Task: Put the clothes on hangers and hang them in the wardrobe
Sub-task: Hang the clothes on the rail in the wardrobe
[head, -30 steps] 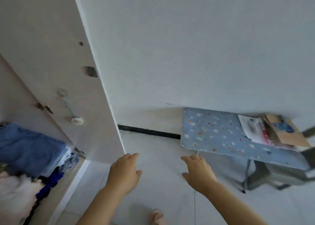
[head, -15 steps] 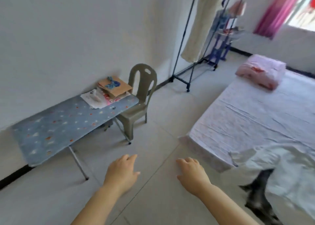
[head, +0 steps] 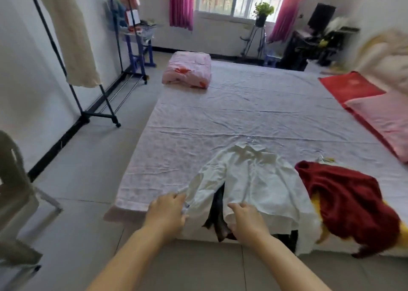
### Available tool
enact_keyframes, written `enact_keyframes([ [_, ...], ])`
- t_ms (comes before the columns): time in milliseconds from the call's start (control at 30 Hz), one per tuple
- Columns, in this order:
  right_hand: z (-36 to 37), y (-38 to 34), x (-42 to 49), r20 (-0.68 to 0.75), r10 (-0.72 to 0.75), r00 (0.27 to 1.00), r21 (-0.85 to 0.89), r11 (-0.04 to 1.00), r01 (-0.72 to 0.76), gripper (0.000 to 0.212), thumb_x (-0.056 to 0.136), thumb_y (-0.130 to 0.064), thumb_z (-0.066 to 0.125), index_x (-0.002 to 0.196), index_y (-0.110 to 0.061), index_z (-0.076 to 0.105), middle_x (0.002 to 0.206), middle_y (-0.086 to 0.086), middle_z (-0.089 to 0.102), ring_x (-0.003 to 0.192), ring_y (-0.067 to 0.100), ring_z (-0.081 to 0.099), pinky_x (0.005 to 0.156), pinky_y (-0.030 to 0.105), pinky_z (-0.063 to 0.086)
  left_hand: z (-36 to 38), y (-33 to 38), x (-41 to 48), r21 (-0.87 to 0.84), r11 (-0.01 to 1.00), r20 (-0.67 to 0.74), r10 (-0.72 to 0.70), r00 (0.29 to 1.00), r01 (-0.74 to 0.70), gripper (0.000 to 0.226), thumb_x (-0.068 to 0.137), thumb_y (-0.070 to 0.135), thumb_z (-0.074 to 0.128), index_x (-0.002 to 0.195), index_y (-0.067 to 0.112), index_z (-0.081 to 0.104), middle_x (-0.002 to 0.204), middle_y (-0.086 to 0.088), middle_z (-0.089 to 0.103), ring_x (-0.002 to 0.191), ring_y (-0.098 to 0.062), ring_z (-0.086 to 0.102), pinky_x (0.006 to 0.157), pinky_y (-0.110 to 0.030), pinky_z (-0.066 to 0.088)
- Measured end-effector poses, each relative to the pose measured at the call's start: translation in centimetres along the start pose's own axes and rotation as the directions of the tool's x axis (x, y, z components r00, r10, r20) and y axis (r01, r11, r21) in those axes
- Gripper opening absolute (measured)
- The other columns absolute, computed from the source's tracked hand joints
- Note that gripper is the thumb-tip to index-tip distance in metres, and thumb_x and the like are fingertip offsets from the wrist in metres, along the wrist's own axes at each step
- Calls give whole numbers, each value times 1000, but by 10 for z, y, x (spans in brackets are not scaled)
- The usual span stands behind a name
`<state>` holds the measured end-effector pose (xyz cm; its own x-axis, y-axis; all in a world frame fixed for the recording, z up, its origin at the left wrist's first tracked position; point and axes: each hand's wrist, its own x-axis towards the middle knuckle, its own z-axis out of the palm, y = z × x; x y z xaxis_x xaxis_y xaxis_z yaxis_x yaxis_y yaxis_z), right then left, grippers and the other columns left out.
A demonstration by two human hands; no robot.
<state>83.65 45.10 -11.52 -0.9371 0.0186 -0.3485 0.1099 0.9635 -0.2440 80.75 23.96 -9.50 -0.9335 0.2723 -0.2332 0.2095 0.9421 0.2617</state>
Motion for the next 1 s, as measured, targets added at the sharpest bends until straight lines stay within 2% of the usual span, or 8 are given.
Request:
enact_keyframes([
  [233, -17, 67, 50, -20, 175, 984, 106, 979, -172, 55, 90, -29, 54, 141, -26, 32, 137, 0, 40, 127, 20, 35, 105, 31, 32, 5, 54, 101, 9, 987, 75, 157, 985, -158, 57, 90, 43, 50, 140, 27, 29, 139, 5, 40, 123, -20, 42, 100, -34, 35],
  [367, -31, 91, 88, -9, 271, 963, 133, 954, -267, 56, 90, -32, 53, 141, -26, 32, 136, 0, 40, 125, 20, 37, 102, 32, 37, 3, 68, 164, -4, 973, 122, 230, 965, -231, 53, 90, 42, 49, 138, 27, 31, 138, 5, 40, 124, -18, 40, 97, -32, 36],
  [600, -62, 125, 152, -33, 340, 940, 130, 934, -333, 54, 91, -32, 53, 141, -27, 31, 134, 0, 42, 124, 20, 39, 99, 30, 39, -8, 87, 257, -11, 948, 149, 315, 937, -317, 57, 91, 40, 50, 141, 26, 28, 139, 5, 39, 126, -19, 39, 98, -32, 37],
  [833, -88, 171, 226, -5, 332, 943, 133, 935, -329, 53, 91, -30, 54, 140, -25, 33, 136, 1, 42, 126, 21, 37, 101, 31, 37, -2, 118, 331, -13, 953, 173, 300, 938, -302, 57, 92, 41, 48, 141, 26, 27, 135, 7, 41, 119, -18, 44, 94, -31, 39],
  [1000, -106, 225, 317, 51, 247, 968, 134, 958, -252, 51, 91, -28, 54, 139, -25, 37, 138, 2, 42, 129, 23, 35, 103, 33, 35, 15, 146, 395, -54, 980, 164, 199, 966, -192, 56, 92, 39, 48, 142, 25, 27, 137, 7, 40, 121, -17, 44, 95, -30, 39],
])
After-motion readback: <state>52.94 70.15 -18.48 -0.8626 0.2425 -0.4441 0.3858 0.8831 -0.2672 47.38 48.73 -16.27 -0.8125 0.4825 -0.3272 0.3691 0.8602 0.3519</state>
